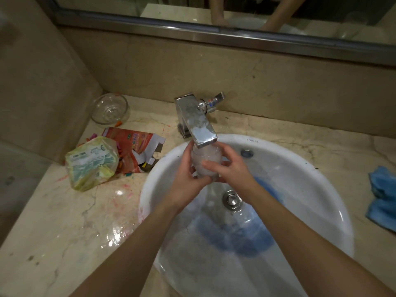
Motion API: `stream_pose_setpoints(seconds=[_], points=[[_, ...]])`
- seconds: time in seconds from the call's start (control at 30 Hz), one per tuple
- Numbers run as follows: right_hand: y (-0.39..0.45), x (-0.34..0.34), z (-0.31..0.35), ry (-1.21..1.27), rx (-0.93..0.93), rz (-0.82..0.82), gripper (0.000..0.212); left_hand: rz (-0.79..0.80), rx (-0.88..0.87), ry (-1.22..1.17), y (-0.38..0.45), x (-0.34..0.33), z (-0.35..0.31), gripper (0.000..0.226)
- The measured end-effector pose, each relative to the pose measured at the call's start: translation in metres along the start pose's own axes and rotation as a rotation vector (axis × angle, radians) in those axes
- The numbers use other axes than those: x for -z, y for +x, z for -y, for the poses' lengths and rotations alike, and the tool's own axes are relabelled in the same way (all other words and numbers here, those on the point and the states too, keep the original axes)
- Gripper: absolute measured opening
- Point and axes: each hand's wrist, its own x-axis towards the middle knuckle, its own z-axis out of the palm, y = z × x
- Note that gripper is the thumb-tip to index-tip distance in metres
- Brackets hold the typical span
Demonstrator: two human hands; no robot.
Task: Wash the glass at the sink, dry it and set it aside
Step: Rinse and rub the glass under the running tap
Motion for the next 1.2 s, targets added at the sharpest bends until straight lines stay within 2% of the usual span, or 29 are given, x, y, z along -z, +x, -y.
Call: stream_pose_setpoints(seconds=[0.23,0.37,0.47,0.6,0.67,0.73,0.83,0.9,1.0,1.2], points=[[-0.003,0.002,-0.002,-0.041,-0.093,-0.026,0.065,0.013,0.043,-0.025,-0.001,-0.001,-0.002,0.064],[-0.005,0.001,-0.002,-0.093,-0.099,-0.026,0.059,-0.055,0.080,0.014,-0.001,-0.001,0.003,0.053],[-0.005,-0.002,-0.001,-0.107,-0.119,-0.039,0.061,-0.108,0.100,-0.009,-0.002,-0.005,0.004,0.052],[-0.009,0.000,0.002,-0.066,-0.157,-0.001,0.039,-0.165,0.148,-0.123,-0.001,-0.009,0.004,0.037],[-0.013,0.002,0.003,-0.009,-0.166,0.029,0.036,-0.177,0.163,-0.144,-0.002,-0.010,0.005,0.035],[-0.015,0.004,0.002,0.021,-0.164,0.048,0.040,-0.180,0.188,-0.164,-0.003,-0.011,0.006,0.041],[-0.017,0.007,0.001,-0.007,-0.148,0.046,0.055,-0.165,0.236,-0.259,-0.003,-0.010,0.005,0.031],[-0.017,0.008,-0.001,-0.066,-0.115,0.026,0.062,-0.147,0.297,-0.355,-0.003,-0.009,0.001,0.049],[-0.017,0.009,-0.003,-0.118,-0.110,-0.015,0.064,-0.129,0.335,-0.359,-0.004,-0.006,-0.004,0.069],[-0.015,0.012,-0.004,-0.170,-0.080,-0.061,0.066,-0.115,0.322,-0.242,-0.009,-0.001,0.001,0.034]])
